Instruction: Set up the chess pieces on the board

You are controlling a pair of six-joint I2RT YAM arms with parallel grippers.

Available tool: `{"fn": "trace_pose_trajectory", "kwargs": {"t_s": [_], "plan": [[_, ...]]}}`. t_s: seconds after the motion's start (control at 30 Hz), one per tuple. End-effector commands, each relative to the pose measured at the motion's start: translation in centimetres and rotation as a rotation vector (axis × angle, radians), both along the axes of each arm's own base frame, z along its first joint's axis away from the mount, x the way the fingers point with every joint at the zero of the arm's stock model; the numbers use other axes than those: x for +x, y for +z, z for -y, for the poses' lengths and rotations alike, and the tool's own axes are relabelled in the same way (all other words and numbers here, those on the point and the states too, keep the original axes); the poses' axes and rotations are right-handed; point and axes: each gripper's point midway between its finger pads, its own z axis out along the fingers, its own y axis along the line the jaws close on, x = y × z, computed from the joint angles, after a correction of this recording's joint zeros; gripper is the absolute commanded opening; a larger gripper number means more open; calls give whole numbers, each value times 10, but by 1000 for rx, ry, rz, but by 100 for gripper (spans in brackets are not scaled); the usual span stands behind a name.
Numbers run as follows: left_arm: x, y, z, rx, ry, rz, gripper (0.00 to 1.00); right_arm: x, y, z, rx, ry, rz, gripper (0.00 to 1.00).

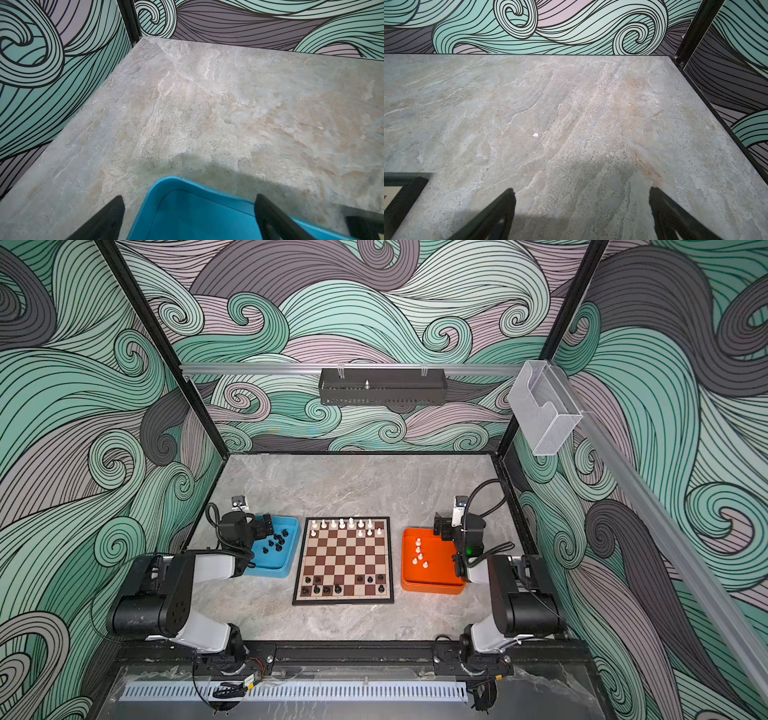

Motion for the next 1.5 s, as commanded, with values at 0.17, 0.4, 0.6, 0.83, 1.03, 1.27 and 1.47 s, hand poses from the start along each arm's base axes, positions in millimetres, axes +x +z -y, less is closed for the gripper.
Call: {"fn": "trace_pose_trajectory", "kwargs": {"t_s": [0.17,0.4,0.6,0.83,1.03,1.27,1.47], "plan": [[5,7,-4,0,17,22,99,4,5,1,5,-12,16,99],[5,8,-4,1,17,24,99,4,6,1,6,-12,18,99],[5,7,-3,1,17,23,99,4,5,1,5,-10,16,99],[5,7,-4,1,18,22,99,4,5,1,5,-13,17,99],[5,7,-4,1,21,22,99,4,5,1,5,-12,15,99],[5,7,-5,0,27,24,99,4,5,2,12,-11,16,99],[4,8,-4,9,31,26,99,3,6,2,19,-8,21,99]]}}
